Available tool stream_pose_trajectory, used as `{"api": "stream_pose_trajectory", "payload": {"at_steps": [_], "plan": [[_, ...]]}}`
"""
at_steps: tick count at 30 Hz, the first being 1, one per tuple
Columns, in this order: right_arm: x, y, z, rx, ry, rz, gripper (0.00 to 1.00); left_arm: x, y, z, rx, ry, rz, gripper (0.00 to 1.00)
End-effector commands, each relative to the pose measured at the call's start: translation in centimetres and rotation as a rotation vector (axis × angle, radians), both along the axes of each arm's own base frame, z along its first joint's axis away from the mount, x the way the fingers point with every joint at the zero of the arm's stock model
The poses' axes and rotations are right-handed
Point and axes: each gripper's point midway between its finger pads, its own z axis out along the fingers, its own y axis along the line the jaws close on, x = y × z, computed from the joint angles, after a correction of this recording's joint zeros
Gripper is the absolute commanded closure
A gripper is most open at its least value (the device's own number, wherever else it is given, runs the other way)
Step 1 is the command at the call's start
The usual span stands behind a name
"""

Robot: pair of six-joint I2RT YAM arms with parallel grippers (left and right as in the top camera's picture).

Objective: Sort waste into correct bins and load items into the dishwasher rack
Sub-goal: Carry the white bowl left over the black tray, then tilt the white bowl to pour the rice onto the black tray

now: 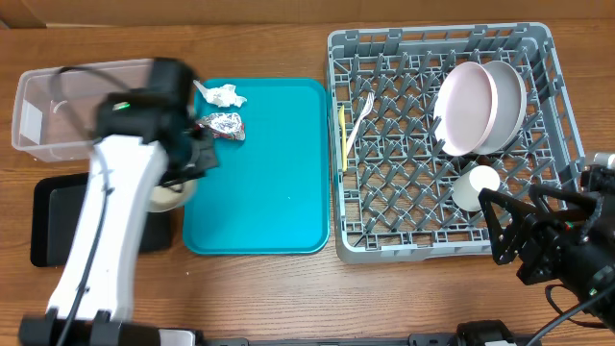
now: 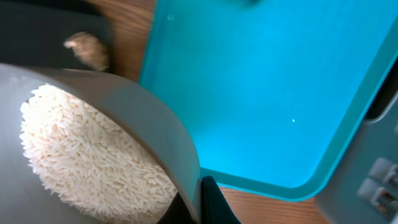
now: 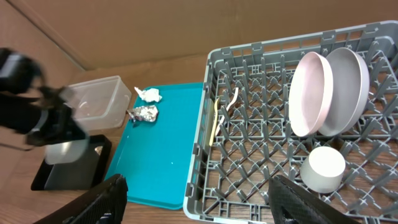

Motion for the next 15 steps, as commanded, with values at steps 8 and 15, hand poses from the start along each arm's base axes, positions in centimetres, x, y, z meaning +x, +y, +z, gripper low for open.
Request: {"api": "stream_pose_trajectory", "payload": {"at_steps": [8,15], "plan": [[0.0,-0.1,0.1,-0.002,-0.009,-0.007,0.24,-1.0,7.4,1.7,-0.514,-0.305,0.072,0.96],[0.0,-0.1,0.2,-0.001,-0.011,-0.007,0.24,-2.3,12.8,-4.6,-0.681,-0.471,0.242,0.96]]}}
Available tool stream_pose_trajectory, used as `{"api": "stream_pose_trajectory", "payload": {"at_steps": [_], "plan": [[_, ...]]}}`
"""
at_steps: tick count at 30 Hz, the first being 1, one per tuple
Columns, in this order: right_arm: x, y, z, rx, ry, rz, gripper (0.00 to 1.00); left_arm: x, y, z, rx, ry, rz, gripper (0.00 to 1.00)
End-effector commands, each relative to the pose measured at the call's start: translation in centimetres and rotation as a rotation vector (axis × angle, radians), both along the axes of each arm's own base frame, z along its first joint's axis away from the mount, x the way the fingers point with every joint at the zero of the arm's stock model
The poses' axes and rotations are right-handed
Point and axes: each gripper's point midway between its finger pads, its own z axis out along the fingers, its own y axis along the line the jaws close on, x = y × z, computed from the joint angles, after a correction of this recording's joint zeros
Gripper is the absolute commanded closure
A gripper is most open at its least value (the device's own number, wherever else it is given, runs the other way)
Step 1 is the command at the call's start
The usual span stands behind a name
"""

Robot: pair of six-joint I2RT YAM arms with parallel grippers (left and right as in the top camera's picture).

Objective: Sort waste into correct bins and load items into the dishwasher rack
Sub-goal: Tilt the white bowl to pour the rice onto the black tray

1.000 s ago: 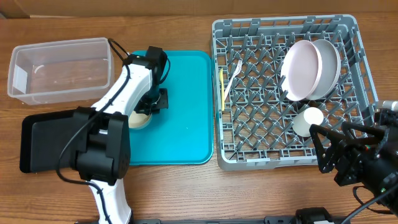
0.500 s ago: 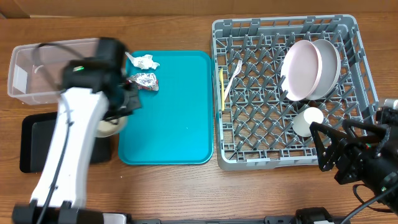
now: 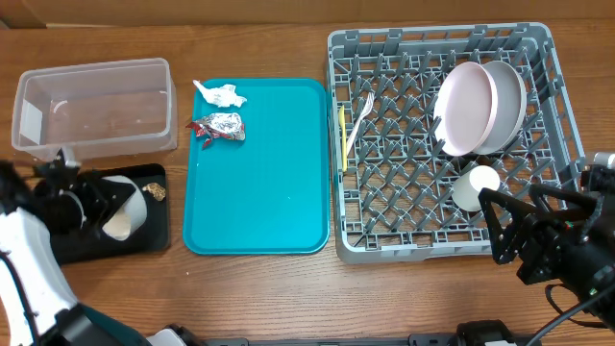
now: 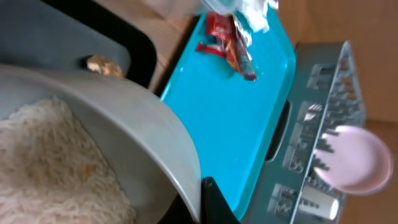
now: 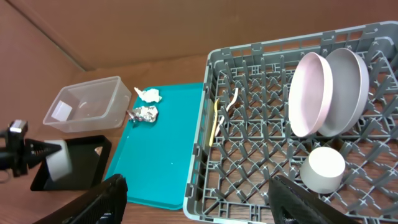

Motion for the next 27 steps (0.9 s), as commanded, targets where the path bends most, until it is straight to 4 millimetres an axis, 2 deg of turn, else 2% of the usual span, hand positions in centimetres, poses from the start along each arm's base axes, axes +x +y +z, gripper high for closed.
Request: {"api": "stream_pose_trajectory", "payload": {"at_steps": [1,5,12,14,16,19,22,27], "plan": [[0.0,-0.1,0.2,0.000,-0.009,-0.006,0.24,-0.1,1.3,-1.3,-0.083,-0.119,0.029,0.96],[0.0,-0.1,0.1,0.000,-0.007,-0.006,0.24,0.5,2.7,-2.3,-0.121,-0.223,0.036,0.96],[0.0,-0.1,0.1,-0.001,-0.007,-0.006,0.24,1.4,2.5,-3.9,-0.226,-0.309,-0.006,0.96],[0.0,-0.1,0.1,0.000,-0.007,-0.006,0.24,1.7,2.2,-3.4,-0.252,-0.384,-0.034,0.96],[0.0,-0.1,0.1,0.000,-0.007,-0.006,0.24,1.9,2.3,-1.8,-0.286,-0.484,-0.037,0.96],[0.0,-0.1,0.1,0.000,-0.007,-0.006,0.24,1.6,2.9,-1.5,-0.291,-0.503,-0.015,0.96],[0.1,-0.1,0.3,0.000,-0.014,-0.006,0.24,1.0,2.8,0.1,-0.285,-0.618,-0.028,0.96],[0.2,-0.1,0.6,0.002,-0.029,-0.006,0.24,0.1,2.9,0.3,-0.285,-0.627,-0.007,0.96]]}}
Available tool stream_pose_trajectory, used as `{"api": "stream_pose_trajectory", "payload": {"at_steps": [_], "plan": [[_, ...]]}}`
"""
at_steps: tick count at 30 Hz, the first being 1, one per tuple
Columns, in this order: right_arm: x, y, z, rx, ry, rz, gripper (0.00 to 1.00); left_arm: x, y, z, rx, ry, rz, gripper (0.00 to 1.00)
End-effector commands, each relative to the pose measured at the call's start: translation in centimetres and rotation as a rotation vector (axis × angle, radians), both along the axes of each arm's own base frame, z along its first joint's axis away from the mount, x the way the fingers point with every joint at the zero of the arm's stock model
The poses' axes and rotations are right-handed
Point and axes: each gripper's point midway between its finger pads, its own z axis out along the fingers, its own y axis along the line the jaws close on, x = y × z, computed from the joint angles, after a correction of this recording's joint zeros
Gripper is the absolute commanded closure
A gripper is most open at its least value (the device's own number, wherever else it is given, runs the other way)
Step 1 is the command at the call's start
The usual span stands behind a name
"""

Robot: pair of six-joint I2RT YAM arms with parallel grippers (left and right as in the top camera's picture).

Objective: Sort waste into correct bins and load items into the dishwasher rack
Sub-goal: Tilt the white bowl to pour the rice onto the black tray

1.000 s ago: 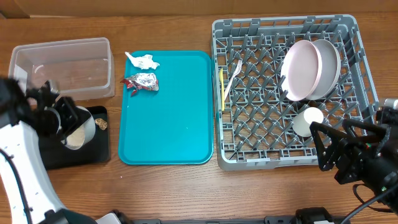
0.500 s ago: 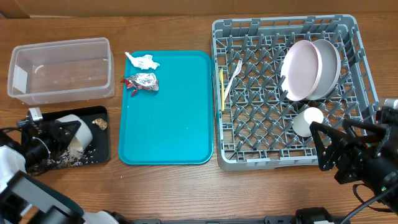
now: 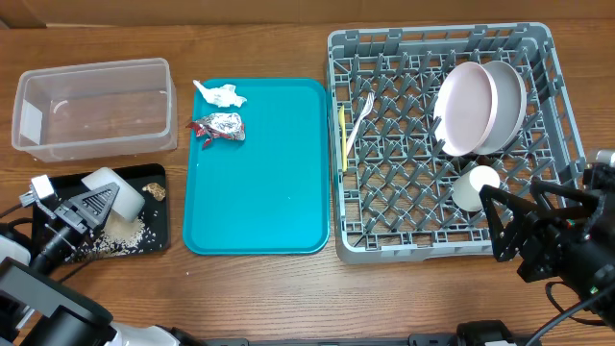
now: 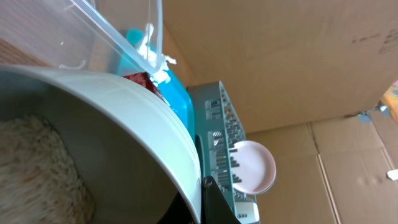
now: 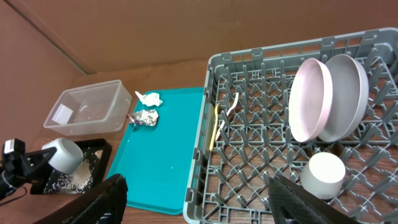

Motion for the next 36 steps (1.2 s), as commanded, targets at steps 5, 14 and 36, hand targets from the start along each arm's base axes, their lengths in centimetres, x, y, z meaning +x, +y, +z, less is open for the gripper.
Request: {"api": "stream_pose_trajectory", "payload": {"at_steps": [5,14,36], "plan": [[0.1,-0.1,0.3,0.001,-0.014,-0.005,0.23,-0.7,-0.8,1.5,0.048,-0.129,-0.004,0.96],[0.0,-0.1,0.2,0.000,-0.010,-0.005,0.23,-1.5,0.2,2.6,0.029,-0.173,0.063,0.95],[0.6,0.1,1.5,0.021,-0.062,-0.009,0.24,-4.3,-5.0,9.3,0.255,-0.278,-0.021,0.96]]}}
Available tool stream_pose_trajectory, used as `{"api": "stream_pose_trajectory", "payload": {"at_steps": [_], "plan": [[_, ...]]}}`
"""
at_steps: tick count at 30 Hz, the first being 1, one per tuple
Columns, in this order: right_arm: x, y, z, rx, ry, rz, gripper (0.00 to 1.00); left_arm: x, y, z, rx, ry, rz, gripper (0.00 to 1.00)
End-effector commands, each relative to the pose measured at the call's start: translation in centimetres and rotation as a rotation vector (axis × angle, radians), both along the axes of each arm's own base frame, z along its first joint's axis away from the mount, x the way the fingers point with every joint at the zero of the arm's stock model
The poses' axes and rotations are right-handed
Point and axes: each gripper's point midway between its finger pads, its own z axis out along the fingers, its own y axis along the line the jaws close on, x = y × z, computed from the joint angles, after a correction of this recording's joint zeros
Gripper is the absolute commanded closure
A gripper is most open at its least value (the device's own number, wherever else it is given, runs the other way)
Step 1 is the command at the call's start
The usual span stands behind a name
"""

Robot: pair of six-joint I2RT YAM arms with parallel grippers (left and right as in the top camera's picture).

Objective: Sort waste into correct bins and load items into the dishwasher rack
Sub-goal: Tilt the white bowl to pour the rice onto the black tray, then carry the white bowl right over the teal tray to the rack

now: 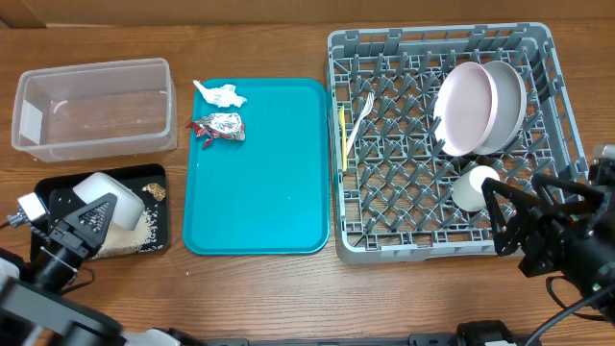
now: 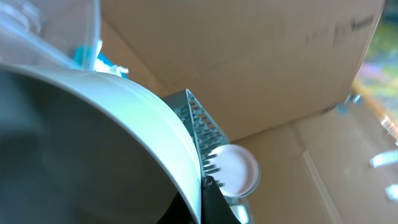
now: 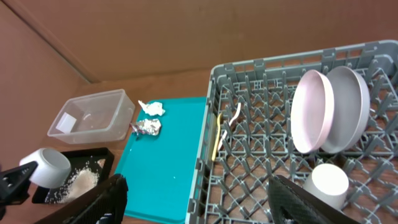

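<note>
My left gripper (image 1: 88, 213) is shut on the rim of a white cup (image 1: 104, 188), held tipped over the black bin (image 1: 58, 197). A heap of rice (image 1: 123, 236) lies in that bin. In the left wrist view the cup's rim (image 2: 155, 124) fills the frame, with a fingertip (image 2: 209, 198) pressed on it; its inside looks dark, with no rice showing. On the teal tray (image 1: 269, 183) lie a foil wrapper (image 1: 222, 125) and crumpled paper (image 1: 221, 94). My right gripper (image 1: 516, 200) hangs open at the dish rack's (image 1: 432, 248) right front corner.
A clear plastic bin (image 1: 91, 106) stands behind the black bin. The rack holds a pink plate (image 1: 466, 108), a grey plate (image 1: 511, 91), a white cup (image 1: 475, 188), a fork (image 1: 359, 113) and a yellow utensil (image 1: 343, 135). Cardboard walls stand around the table.
The cup is tipped further and sits a little nearer the front. The rice in the black bin has grown from a scatter to a heap. The right gripper has shifted slightly.
My left gripper first held the rice-filled cup at the teal tray's left edge. Then it held it tilted over the black bin. Later, rice lay scattered in the bin. Now a heap lies there and the cup shows none. The right gripper stayed open by the rack.
</note>
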Motion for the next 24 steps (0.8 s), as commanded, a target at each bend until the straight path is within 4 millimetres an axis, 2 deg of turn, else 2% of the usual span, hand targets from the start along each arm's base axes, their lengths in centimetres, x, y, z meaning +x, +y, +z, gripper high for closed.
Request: {"api": "stream_pose_trajectory", "payload": {"at_steps": [1,3,7,8,11,12,14,16,18,21,22,23,24], "plan": [[0.1,0.0,0.7,0.007,-0.028,-0.003,0.24,-0.4,-2.6,4.2,0.246,-0.139,-0.057,0.96],[0.2,0.4,1.2,0.019,-0.049,0.017,0.24,-0.7,-5.1,7.6,0.348,-0.191,-0.117,0.96],[0.2,0.4,1.2,0.019,-0.049,0.018,0.24,-1.5,-8.2,13.4,0.505,-0.240,-0.188,0.96],[0.2,0.4,1.2,0.019,-0.048,0.017,0.24,-1.7,-8.6,14.8,0.534,-0.199,-0.193,0.96],[0.2,0.4,1.2,0.021,-0.052,0.020,0.23,-1.4,-8.0,17.0,0.558,0.016,-0.106,0.96],[0.2,0.4,1.3,0.020,-0.054,0.019,0.23,-1.1,-8.1,18.2,0.568,0.031,-0.074,0.96],[0.3,0.4,1.4,0.019,-0.059,0.016,0.23,-0.4,-9.3,20.7,0.595,-0.052,-0.083,0.96],[0.4,0.4,1.6,0.038,-0.060,0.007,0.22,1.0,-11.3,22.7,0.549,-0.114,-0.129,0.96],[0.5,0.4,1.8,0.063,-0.062,-0.005,0.22,2.6,-12.9,23.2,0.518,-0.125,-0.180,0.96],[0.8,0.0,2.3,0.068,-0.079,-0.031,0.22,5.7,-17.0,23.4,0.511,-0.160,-0.285,0.96],[0.9,0.0,2.5,0.069,-0.089,-0.030,0.21,7.0,-18.9,23.1,0.521,-0.166,-0.315,0.96],[0.9,0.0,2.6,0.070,-0.092,-0.030,0.21,7.7,-19.9,22.7,0.527,-0.164,-0.328,0.96],[0.9,0.1,2.6,0.070,-0.095,-0.030,0.21,9.3,-22.4,21.7,0.548,-0.158,-0.360,0.96]]}}
